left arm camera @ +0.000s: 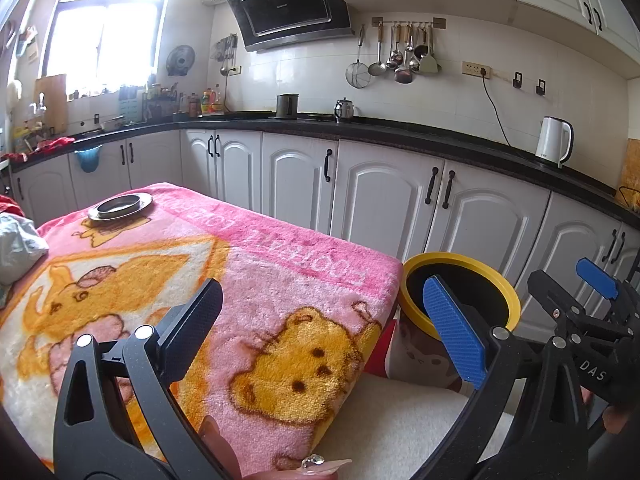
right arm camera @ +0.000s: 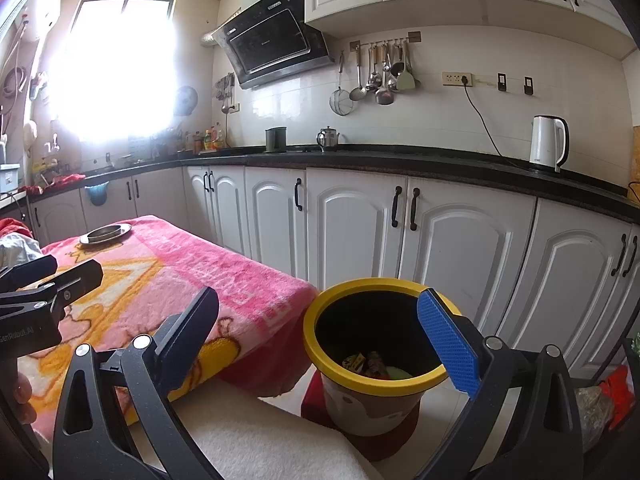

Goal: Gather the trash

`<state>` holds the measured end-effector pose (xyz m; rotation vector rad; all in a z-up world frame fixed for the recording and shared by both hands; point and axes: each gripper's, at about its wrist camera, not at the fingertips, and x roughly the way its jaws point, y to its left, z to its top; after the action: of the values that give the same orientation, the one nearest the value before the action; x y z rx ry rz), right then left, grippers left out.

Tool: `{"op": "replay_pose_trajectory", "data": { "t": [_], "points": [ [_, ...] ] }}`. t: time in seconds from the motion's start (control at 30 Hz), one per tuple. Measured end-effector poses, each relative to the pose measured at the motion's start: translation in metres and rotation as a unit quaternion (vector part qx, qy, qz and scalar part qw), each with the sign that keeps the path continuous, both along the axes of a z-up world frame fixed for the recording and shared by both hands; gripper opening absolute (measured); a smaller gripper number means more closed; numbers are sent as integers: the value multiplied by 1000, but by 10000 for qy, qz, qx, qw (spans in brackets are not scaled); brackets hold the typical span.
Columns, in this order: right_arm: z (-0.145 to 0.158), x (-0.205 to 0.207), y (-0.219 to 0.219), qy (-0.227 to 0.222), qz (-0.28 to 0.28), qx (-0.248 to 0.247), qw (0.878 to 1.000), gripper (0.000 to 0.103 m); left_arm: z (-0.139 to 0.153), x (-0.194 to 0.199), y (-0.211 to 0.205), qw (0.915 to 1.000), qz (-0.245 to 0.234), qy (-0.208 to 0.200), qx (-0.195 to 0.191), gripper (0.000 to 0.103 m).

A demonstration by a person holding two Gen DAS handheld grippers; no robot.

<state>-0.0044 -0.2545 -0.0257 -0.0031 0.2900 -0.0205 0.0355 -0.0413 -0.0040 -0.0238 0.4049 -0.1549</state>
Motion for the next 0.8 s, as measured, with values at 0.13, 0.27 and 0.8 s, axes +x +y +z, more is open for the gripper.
{"op": "replay_pose_trajectory", "data": {
  "t": [0.13,0.27,0.8],
  "points": [
    [0,0,0,-3,-8,-1,10000,97,0,0,0,10000,0,2,-16,92],
    [0,-1,-1,-12,-15,2,10000,97,0,0,1,10000,-10,-3,-13,92],
    [0,-3,-2,1,-35,-15,10000,97,-1,-2,1,10000,23,20,-11,92]
  ]
}}
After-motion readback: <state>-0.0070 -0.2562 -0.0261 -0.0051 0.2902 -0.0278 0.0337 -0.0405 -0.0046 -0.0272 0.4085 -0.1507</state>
